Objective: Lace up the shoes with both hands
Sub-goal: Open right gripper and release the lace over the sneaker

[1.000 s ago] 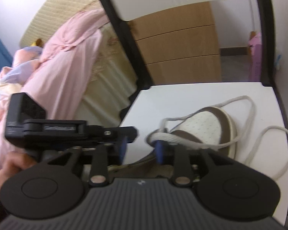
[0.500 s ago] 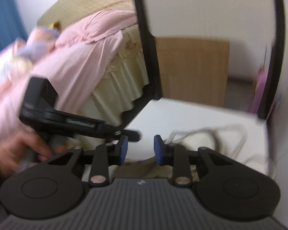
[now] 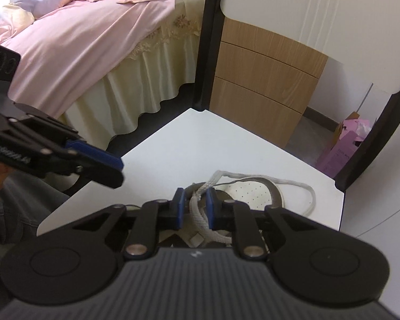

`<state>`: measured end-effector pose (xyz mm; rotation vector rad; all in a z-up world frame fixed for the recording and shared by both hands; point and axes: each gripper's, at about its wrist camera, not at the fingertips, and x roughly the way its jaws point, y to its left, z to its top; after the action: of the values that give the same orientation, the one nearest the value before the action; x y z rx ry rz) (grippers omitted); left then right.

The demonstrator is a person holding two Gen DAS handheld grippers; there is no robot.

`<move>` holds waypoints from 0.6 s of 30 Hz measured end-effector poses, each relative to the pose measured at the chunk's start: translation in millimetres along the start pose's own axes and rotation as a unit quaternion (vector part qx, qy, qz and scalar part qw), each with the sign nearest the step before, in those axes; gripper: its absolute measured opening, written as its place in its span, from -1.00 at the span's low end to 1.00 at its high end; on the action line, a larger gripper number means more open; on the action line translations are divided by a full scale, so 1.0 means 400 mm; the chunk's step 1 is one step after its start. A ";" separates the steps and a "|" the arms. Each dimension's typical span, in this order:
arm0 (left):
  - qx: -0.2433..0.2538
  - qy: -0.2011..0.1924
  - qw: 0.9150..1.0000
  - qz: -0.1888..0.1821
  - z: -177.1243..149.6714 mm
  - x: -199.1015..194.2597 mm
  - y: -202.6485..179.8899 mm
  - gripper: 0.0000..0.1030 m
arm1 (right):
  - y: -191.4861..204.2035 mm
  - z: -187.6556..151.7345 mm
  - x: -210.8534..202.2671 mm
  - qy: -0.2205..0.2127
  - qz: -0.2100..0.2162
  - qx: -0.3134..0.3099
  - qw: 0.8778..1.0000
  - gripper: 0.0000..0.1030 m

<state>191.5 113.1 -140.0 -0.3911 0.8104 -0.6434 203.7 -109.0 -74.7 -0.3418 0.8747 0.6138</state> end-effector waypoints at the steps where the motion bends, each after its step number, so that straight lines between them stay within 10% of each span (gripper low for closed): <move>1: 0.005 0.000 1.000 -0.005 -0.002 -0.003 -0.005 -0.51 | 0.000 0.001 0.005 0.004 0.000 0.000 1.000 -0.84; 14: 0.083 0.019 0.996 -0.003 -0.038 0.031 -0.089 -0.51 | -0.004 0.018 0.015 -0.006 0.001 0.028 1.000 -0.89; 18: 0.090 0.027 0.996 0.012 -0.046 0.052 -0.093 -0.51 | -0.028 0.045 -0.001 -0.021 0.018 0.050 0.998 -0.44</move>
<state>174.0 70.3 -142.5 -0.2003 0.7999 -0.7003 221.5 -108.6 -63.2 -0.2222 0.8702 0.6070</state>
